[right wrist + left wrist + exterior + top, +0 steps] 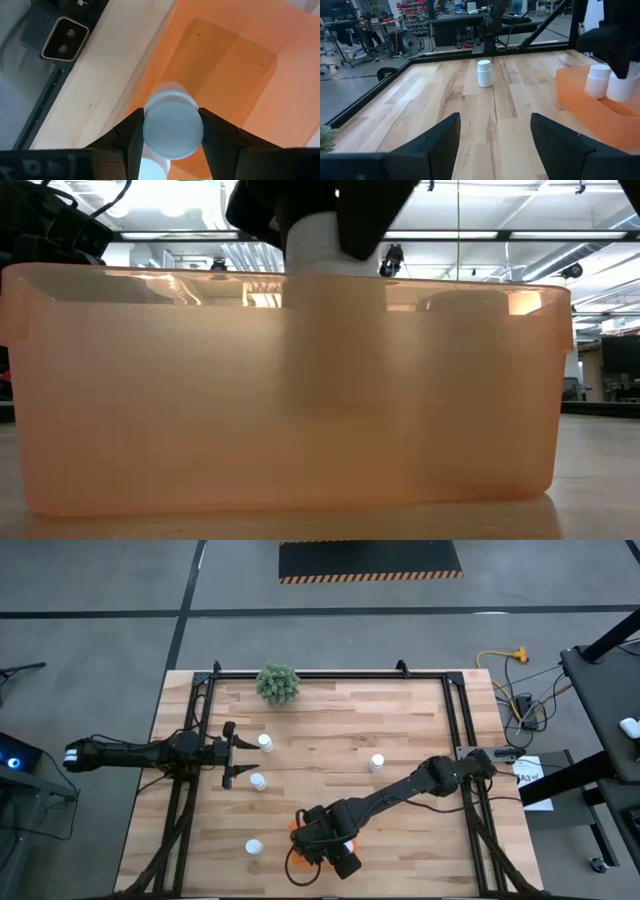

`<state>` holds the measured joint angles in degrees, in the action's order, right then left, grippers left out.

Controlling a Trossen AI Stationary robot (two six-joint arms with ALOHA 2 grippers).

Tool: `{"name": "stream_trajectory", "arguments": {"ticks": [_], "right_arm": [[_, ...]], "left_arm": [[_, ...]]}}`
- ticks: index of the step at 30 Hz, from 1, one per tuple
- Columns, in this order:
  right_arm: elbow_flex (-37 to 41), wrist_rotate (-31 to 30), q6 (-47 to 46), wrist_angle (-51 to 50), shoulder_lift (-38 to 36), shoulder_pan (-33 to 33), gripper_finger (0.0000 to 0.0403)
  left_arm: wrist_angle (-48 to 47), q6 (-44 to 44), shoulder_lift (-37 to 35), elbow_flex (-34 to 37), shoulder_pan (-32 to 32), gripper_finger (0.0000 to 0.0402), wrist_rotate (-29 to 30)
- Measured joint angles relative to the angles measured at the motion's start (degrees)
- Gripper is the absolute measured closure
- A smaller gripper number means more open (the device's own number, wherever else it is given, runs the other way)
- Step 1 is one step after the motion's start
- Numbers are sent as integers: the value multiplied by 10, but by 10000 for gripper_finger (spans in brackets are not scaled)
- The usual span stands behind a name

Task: Pick and place pill bottles into a basket
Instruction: Put the pill bottle into the bin

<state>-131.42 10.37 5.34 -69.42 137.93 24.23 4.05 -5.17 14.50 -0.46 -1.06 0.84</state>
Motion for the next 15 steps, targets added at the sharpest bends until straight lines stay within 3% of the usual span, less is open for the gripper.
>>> {"name": "stream_trajectory", "arguments": {"ticks": [15], "right_arm": [[31, 1, 0, 28, 1, 0, 250]], "left_arm": [[0, 0, 0, 0, 0, 177, 0]]}}
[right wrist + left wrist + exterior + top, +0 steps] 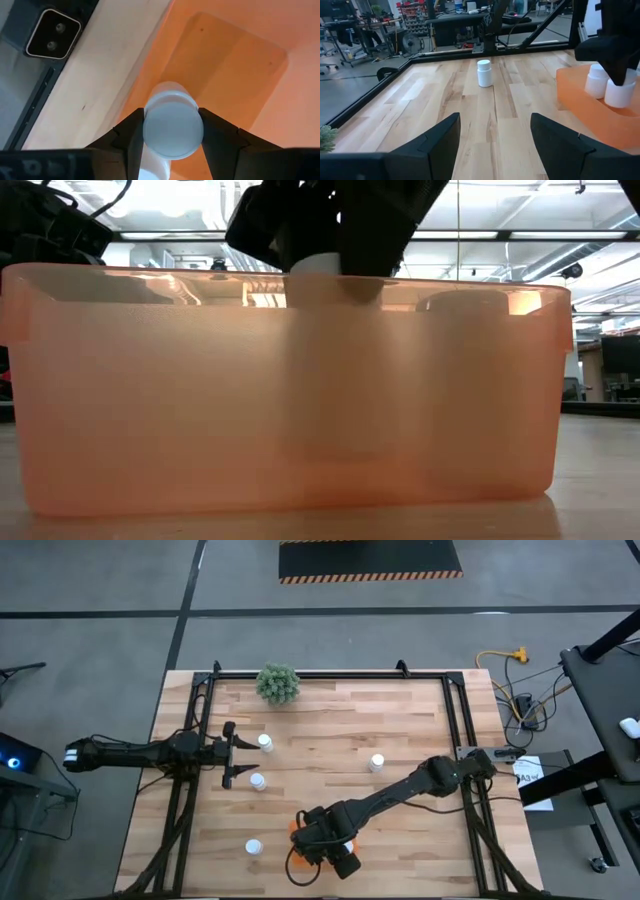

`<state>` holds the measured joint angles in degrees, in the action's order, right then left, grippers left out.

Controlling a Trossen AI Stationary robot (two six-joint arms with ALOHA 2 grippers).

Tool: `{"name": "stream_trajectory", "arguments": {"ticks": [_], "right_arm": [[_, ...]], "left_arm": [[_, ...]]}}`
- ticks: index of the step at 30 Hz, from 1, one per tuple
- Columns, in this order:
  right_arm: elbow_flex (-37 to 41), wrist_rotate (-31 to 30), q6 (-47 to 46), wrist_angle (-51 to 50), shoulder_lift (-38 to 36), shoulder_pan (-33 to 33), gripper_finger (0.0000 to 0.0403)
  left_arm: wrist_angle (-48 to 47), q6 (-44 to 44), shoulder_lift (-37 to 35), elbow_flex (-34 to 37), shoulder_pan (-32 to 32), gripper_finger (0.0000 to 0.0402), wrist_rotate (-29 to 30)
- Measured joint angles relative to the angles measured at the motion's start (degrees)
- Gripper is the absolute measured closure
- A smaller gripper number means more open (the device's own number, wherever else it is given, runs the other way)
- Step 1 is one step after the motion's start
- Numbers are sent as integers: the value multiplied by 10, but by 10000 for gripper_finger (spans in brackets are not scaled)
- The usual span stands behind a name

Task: Pick and place pill bottles into a basket
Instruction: Put the pill bottle into the bin

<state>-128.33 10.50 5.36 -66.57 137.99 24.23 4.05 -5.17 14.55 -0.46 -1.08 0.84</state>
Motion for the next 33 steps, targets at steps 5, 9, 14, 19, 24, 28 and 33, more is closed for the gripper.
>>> {"name": "stream_trajectory", "arguments": {"ticks": [5, 9, 14, 19, 24, 28, 33], "right_arm": [[0, 0, 0, 2, 0, 0, 250], [0, 0, 0, 3, 0, 0, 250], [0, 0, 2, 4, 0, 0, 243], [0, 0, -1, 4, 0, 0, 218], [0, 0, -4, 5, 0, 0, 204], [-3, 0, -5, 4, 0, 0, 204], [-26, 1, -5, -12, -1, 0, 202]], "left_arm": [[0, 0, 0, 0, 0, 177, 0], [0, 0, 0, 0, 0, 177, 0], [0, 0, 0, 0, 0, 177, 0], [0, 0, 0, 0, 0, 177, 0], [0, 0, 0, 0, 0, 177, 0], [0, 0, 0, 0, 0, 177, 0], [0, 0, 0, 0, 0, 177, 0]]}}
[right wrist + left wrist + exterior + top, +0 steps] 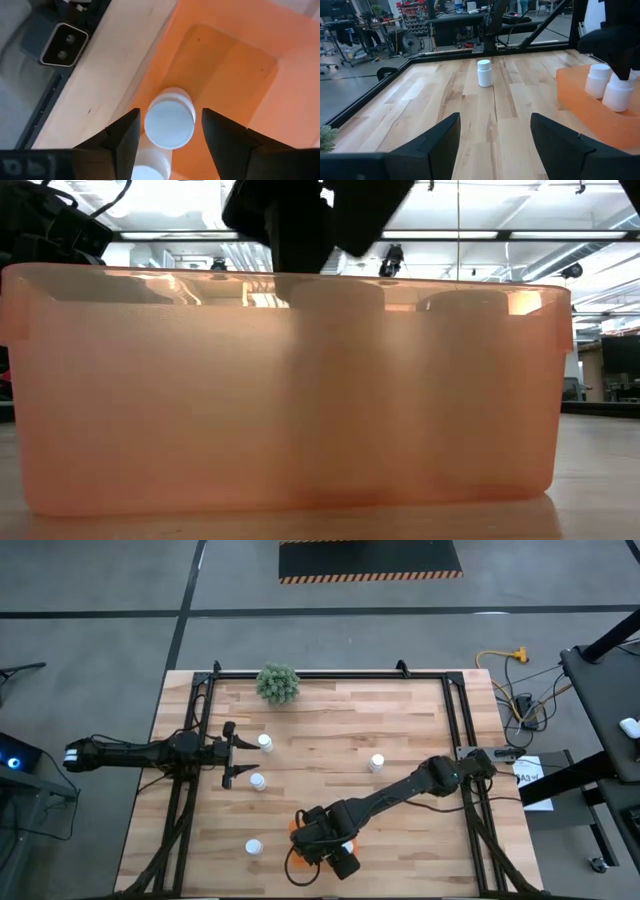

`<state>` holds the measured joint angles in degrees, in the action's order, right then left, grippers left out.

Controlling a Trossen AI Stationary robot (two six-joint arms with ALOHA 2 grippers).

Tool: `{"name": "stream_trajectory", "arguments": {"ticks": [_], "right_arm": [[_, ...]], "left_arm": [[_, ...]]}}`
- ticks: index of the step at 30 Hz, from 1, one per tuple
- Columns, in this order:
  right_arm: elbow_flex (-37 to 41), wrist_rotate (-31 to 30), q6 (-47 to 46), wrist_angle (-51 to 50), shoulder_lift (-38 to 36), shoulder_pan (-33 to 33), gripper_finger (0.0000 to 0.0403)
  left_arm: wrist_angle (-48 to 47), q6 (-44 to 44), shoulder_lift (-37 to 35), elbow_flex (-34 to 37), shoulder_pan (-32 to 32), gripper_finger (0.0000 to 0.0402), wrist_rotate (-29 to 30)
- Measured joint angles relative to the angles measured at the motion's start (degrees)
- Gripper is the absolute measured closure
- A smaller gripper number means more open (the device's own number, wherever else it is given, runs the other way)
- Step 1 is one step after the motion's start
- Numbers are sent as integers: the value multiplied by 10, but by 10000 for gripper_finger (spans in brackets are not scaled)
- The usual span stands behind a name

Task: Pick and place pill bottles into a basket
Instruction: Put the pill bottle into the bin

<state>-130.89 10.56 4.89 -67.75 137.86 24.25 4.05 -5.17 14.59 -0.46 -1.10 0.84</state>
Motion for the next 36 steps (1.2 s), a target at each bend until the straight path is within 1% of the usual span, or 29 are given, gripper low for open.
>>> {"name": "stream_trajectory", "arguments": {"ticks": [6, 12, 28, 36], "right_arm": [[-41, 0, 0, -44, 0, -1, 202], [-40, -1, -2, -78, -13, -12, 202], [-40, -2, 3, -143, -42, -73, 202], [-40, -2, 21, -169, -47, -100, 202]], "left_arm": [[0, 0, 0, 0, 0, 177, 0], [0, 0, 0, 0, 0, 177, 0], [0, 0, 0, 0, 0, 177, 0], [0, 0, 0, 0, 0, 177, 0]]}}
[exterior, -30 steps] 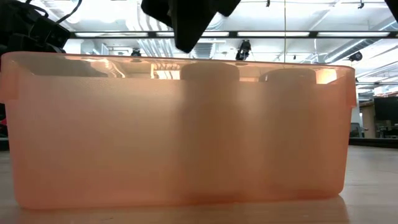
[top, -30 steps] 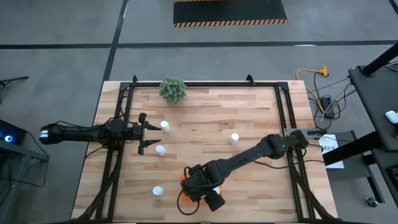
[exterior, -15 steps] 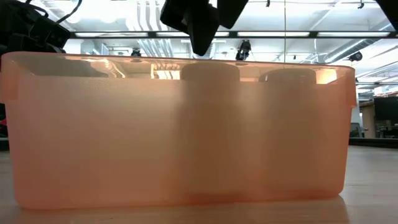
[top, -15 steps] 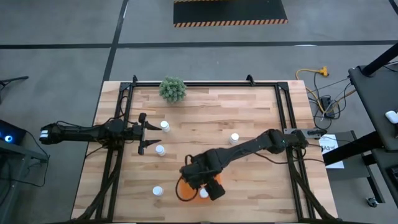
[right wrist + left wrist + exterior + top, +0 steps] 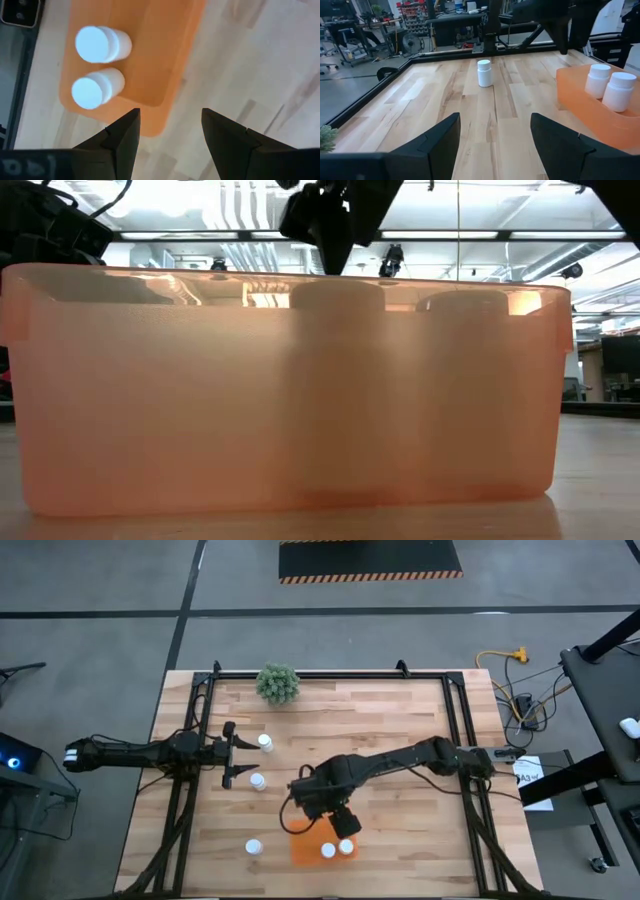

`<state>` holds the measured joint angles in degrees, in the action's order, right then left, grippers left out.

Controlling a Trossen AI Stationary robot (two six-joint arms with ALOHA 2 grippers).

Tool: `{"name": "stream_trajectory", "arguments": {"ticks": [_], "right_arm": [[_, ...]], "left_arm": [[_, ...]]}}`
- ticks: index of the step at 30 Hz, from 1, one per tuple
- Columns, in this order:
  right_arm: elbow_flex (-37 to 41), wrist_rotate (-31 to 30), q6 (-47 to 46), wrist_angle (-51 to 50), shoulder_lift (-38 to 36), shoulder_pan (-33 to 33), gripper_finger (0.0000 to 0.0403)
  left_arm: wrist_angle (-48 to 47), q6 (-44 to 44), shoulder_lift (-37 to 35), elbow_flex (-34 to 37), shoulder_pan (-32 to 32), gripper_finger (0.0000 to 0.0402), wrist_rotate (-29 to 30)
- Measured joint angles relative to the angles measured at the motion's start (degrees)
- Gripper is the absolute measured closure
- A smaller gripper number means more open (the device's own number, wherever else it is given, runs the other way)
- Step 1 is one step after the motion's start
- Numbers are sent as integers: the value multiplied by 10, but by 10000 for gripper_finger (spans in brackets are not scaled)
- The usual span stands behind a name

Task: Pick and place pill bottles into a basket
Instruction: Put the pill bottle into the bin

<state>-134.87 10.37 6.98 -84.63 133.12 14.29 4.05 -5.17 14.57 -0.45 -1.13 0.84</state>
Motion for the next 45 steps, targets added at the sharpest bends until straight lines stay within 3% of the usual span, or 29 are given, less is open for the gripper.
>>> {"name": "stream_trajectory", "arguments": {"ticks": [12, 18, 25, 32, 38, 45], "right_arm": [[45, 2, 7, -12, -27, -30, 202], [178, 1, 5, 84, -100, -35, 202], [379, -3, -29, 183, -244, -64, 202], [540, -78, -53, 253, -400, -92, 202], [627, -79, -73, 280, -480, -129, 202], [674, -77, -61, 302, -504, -173, 202]], "left_arm": [[0, 0, 0, 0, 0, 177, 0], [0, 0, 0, 0, 0, 177, 0], [0, 0, 0, 0, 0, 177, 0], [0, 0, 0, 0, 0, 177, 0], [0, 0, 0, 0, 1, 177, 0], [0, 0, 0, 0, 1, 177, 0]]}}
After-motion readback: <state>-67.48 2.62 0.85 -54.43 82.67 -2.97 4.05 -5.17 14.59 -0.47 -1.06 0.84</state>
